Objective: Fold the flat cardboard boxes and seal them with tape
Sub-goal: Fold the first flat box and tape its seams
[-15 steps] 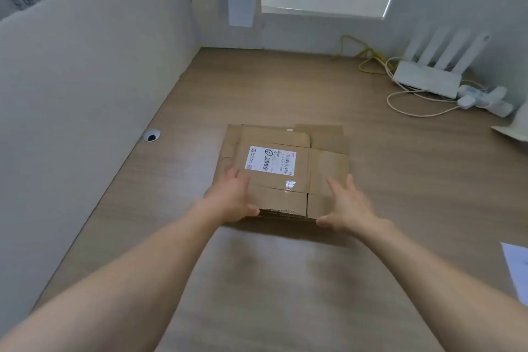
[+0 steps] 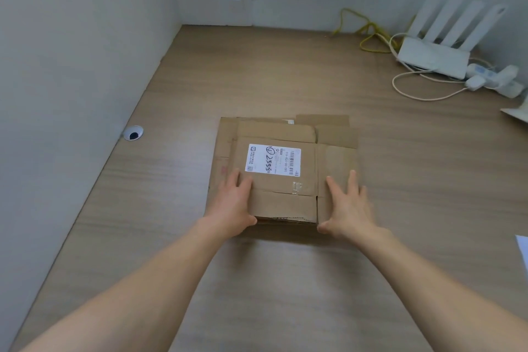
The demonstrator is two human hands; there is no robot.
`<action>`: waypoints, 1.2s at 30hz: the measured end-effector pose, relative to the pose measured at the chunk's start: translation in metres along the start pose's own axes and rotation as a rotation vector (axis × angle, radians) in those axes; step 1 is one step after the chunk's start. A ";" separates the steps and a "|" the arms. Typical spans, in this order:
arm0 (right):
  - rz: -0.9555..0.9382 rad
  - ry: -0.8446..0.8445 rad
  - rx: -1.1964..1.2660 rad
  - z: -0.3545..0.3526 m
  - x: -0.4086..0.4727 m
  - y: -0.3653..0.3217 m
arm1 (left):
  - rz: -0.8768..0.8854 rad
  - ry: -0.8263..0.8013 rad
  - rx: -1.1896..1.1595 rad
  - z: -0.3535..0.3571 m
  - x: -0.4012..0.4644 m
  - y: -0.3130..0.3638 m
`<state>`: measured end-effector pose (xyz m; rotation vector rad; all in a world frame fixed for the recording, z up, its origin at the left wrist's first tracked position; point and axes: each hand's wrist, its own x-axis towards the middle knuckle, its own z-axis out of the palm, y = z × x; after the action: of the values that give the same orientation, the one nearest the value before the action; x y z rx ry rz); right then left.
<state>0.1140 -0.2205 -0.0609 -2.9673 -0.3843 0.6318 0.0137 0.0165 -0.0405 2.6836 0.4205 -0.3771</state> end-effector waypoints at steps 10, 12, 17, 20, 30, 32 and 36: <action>-0.122 0.036 0.201 -0.019 -0.018 0.019 | 0.097 0.185 -0.118 -0.004 -0.016 -0.006; -0.168 0.074 0.283 -0.024 -0.023 0.023 | 0.100 0.261 -0.143 -0.010 -0.021 0.002; -0.278 0.250 0.502 -0.043 -0.040 0.016 | 0.181 0.485 -0.179 -0.033 -0.031 0.035; -0.353 0.412 0.642 -0.060 -0.052 0.017 | 0.164 0.592 -0.204 -0.049 -0.038 0.057; -0.460 0.646 0.391 -0.186 -0.101 0.004 | -0.073 0.661 -0.336 -0.148 -0.089 0.086; -0.415 0.559 0.344 -0.201 -0.117 -0.001 | -0.117 0.541 -0.407 -0.162 -0.105 0.085; -0.313 0.419 0.267 -0.202 -0.149 -0.007 | -0.144 0.373 -0.377 -0.169 -0.136 0.085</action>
<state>0.0638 -0.2586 0.1826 -2.6085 -0.6452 0.0200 -0.0482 -0.0188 0.1815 2.3526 0.7169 0.1593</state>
